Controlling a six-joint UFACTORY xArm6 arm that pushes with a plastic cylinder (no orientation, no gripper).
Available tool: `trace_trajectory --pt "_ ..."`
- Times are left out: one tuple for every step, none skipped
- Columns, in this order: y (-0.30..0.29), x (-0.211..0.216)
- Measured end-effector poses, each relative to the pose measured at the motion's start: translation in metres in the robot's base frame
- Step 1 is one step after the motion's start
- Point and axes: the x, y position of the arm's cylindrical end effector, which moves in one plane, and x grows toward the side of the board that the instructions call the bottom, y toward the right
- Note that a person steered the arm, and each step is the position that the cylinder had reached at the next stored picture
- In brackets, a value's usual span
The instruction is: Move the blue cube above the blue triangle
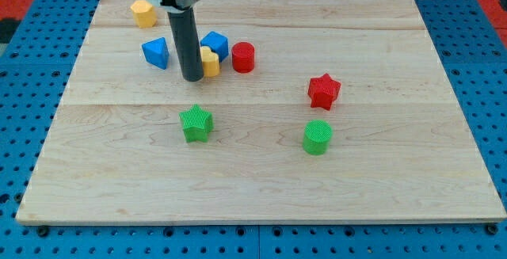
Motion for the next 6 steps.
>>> trace_trajectory --pt "0.046 -0.022" --pt "0.086 -0.033" --pt "0.079 -0.040" --pt "0.087 -0.035" --pt "0.136 -0.075" --pt "0.076 -0.107"
